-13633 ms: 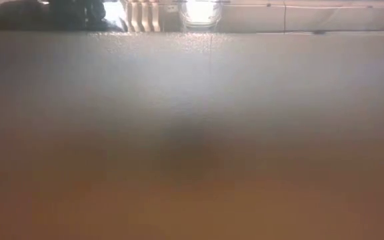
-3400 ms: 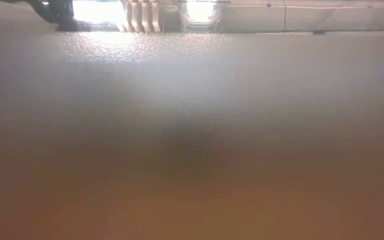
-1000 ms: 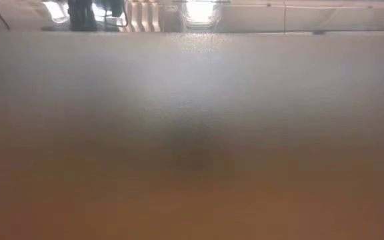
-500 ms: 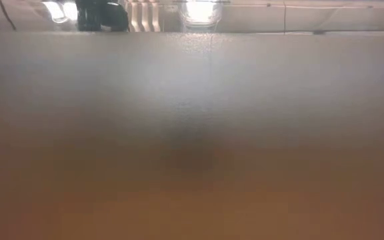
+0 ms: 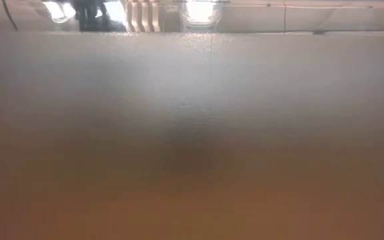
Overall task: Pick & Place Food Item
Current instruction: Put the purple water bottle into the transparent bin
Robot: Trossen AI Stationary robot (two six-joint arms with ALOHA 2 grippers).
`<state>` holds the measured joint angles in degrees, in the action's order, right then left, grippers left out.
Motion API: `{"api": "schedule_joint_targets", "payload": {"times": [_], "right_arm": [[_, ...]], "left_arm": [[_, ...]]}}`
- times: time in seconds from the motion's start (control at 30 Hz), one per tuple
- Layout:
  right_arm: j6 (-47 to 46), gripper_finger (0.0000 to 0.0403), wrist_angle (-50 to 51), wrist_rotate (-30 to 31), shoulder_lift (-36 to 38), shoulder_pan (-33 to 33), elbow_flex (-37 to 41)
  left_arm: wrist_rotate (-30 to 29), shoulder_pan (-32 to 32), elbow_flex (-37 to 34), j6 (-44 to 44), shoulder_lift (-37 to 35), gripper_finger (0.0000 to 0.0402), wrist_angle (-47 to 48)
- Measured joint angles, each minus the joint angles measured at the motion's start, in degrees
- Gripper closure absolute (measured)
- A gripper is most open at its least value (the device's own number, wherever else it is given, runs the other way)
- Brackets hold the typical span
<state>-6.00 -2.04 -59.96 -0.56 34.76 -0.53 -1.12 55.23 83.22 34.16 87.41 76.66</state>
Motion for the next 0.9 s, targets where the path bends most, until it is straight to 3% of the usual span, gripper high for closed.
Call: {"api": "schedule_joint_targets", "payload": {"times": [0.33,0.67,0.9], "right_arm": [[0.0,0.0395,0.0,0.0,0.0,0.0,0.0],[0.0,0.0395,0.0,0.0,0.0,0.0,0.0],[0.0,0.0395,0.0,0.0,0.0,0.0,0.0]], "left_arm": [[5.0,5.1,0.1,-6.5,3.6,0.0187,-0.6],[5.5,6.0,0.2,-7.4,4.6,0.0187,-0.8],[6.3,6.0,0.2,-7.3,4.7,0.0160,-0.8]]}}
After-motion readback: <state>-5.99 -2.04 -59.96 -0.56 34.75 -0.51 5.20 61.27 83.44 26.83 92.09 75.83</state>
